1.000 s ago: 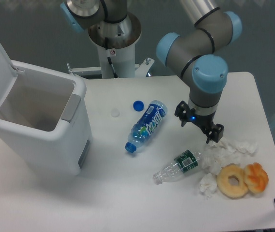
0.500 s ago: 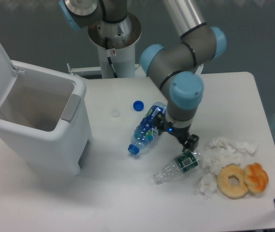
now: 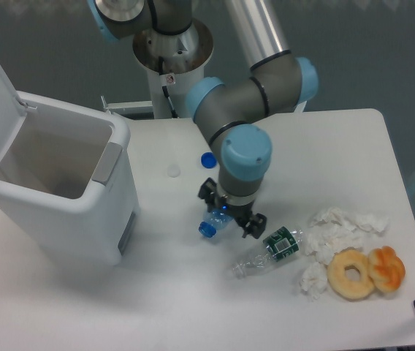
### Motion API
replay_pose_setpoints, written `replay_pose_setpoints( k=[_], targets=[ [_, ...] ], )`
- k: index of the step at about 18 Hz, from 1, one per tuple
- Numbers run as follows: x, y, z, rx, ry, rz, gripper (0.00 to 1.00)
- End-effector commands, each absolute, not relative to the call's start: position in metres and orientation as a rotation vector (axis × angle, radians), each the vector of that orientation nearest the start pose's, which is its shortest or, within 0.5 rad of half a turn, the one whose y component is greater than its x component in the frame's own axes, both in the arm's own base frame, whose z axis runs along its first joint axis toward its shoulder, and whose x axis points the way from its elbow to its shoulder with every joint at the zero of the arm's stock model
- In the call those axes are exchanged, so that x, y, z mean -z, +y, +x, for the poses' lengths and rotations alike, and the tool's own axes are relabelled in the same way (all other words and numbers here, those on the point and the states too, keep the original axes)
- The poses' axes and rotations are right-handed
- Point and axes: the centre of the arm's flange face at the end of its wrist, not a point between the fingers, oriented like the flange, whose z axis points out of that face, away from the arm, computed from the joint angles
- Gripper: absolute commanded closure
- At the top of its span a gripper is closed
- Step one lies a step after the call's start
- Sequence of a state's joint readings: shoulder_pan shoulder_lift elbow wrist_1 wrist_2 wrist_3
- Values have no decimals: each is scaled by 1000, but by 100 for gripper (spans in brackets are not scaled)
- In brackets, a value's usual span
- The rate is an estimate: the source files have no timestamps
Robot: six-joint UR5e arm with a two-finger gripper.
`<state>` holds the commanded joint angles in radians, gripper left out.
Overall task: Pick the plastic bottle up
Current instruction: 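Lower the gripper and close it around the blue-labeled bottle, then lift the grasped blue-labeled bottle up off the table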
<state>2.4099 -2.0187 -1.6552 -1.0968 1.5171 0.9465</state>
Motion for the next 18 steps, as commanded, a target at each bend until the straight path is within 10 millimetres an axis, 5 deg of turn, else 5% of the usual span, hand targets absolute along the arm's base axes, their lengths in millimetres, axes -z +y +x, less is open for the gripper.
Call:
replay_pose_setpoints(
  k=[3,18],
  targets=[
    [-225,523,-347,161,195,-3151,0],
    [-202,516,-340,217,197,-3178,0]
  ],
)
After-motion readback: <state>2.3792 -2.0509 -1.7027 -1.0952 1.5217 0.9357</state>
